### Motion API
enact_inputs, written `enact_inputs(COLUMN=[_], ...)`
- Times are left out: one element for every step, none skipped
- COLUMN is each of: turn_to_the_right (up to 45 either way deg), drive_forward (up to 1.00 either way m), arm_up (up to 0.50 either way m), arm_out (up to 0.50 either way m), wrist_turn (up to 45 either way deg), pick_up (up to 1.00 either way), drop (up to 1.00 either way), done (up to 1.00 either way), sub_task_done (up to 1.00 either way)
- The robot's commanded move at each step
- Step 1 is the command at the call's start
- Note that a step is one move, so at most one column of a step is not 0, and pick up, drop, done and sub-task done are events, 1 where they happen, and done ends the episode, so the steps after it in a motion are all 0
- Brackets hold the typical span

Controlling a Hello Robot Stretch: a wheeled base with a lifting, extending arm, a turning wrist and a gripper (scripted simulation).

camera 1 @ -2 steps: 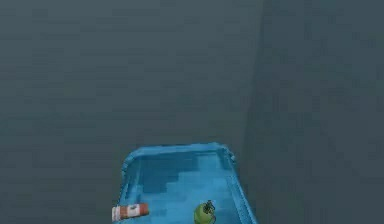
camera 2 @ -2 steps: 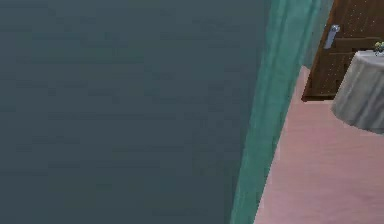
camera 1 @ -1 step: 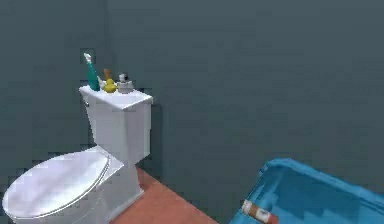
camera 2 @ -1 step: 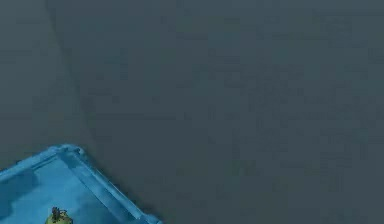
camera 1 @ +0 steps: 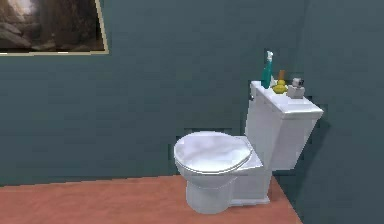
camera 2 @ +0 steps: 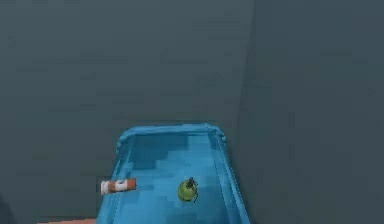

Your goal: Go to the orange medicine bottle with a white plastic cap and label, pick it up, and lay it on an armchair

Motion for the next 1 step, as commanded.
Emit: enact_inputs(turn_to_the_right=[-12.0], drive_forward=[0.00], arm_up=[0.00], arm_out=[0.00], wrist_turn=[0.0], pick_up=[0.00], drop=[0.00], done=[0.00], sub_task_done=[0.00])
